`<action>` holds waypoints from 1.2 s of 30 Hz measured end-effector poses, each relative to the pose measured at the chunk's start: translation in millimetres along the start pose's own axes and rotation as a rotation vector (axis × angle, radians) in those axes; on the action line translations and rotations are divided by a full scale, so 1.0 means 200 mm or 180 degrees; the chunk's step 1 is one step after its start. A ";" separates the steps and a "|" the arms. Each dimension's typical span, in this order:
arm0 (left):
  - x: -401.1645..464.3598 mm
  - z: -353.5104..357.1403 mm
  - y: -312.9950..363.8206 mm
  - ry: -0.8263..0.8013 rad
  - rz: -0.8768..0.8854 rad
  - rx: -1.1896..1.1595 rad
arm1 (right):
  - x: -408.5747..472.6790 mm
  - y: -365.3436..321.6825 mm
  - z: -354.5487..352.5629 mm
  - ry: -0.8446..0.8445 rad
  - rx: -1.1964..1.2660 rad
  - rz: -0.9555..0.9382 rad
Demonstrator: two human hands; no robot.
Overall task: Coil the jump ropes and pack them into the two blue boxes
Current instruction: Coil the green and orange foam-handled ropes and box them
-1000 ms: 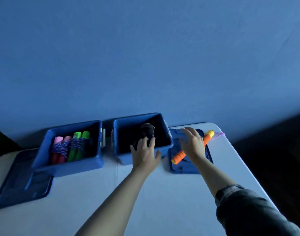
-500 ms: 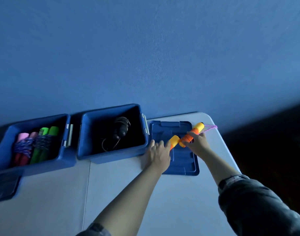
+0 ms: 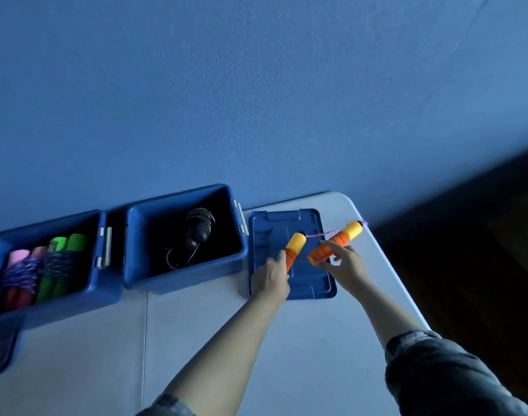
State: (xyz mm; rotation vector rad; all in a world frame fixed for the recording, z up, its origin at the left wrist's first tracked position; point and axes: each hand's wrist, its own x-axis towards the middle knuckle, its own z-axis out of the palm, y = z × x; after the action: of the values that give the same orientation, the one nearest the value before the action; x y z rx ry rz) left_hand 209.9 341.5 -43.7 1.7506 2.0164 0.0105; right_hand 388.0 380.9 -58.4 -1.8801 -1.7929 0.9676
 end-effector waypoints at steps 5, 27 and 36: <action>-0.17 0.00 -0.09 -0.0028 0.0196 -0.0144 | -0.34 -0.01 0.07 0.0037 0.0099 -0.0191; -1.04 0.10 -1.15 0.0115 -0.0066 -0.0706 | -1.28 -0.43 1.01 -0.0984 -0.0417 -0.1123; -1.09 0.13 -1.20 0.0163 -0.0248 -0.1095 | -1.20 -0.39 0.99 -0.0694 -0.0644 -0.1077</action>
State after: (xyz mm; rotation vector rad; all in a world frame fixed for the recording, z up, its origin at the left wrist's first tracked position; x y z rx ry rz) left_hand 12.5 84.0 -65.0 1.4687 1.9778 0.3588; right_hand 204.3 118.0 -89.5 -1.5495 -2.3217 0.9216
